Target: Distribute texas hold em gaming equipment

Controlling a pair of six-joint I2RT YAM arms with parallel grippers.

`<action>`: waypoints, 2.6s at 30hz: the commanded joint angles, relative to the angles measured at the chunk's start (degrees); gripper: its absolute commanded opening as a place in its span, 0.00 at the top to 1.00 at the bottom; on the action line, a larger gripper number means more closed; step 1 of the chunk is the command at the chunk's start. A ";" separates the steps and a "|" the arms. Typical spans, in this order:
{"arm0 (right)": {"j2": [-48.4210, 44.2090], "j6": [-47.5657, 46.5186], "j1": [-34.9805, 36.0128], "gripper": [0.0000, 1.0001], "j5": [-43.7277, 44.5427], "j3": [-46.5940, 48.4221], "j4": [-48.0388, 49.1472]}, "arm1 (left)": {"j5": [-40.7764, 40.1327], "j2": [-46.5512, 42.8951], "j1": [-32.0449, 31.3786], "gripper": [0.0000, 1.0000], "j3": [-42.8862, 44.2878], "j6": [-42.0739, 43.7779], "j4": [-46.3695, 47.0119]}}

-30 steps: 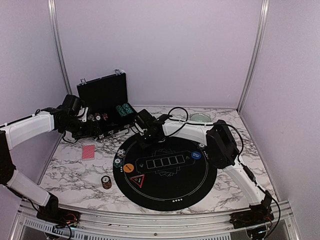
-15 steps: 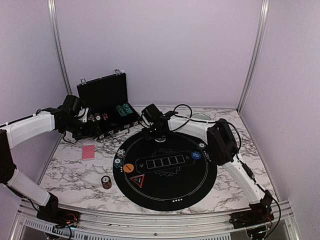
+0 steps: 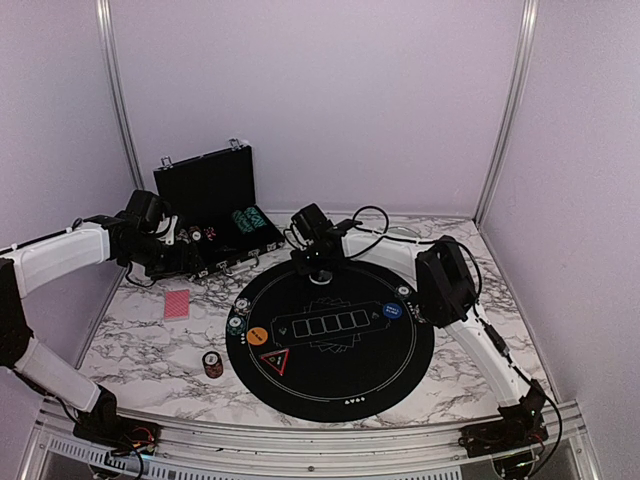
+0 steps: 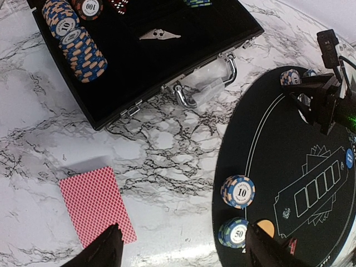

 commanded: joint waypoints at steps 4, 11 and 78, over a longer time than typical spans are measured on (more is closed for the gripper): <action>2.09 -0.53 -2.03 0.67 3.79 0.86 -2.76 | 0.93 0.76 0.37 0.24 -0.14 0.35 0.58; 1.96 -1.27 -2.70 0.67 3.91 1.03 -2.65 | 1.01 0.86 0.37 0.24 -0.09 0.34 0.62; -2.69 -3.35 -2.89 0.56 3.39 3.07 -1.84 | 2.74 1.72 0.46 0.24 0.39 0.31 0.59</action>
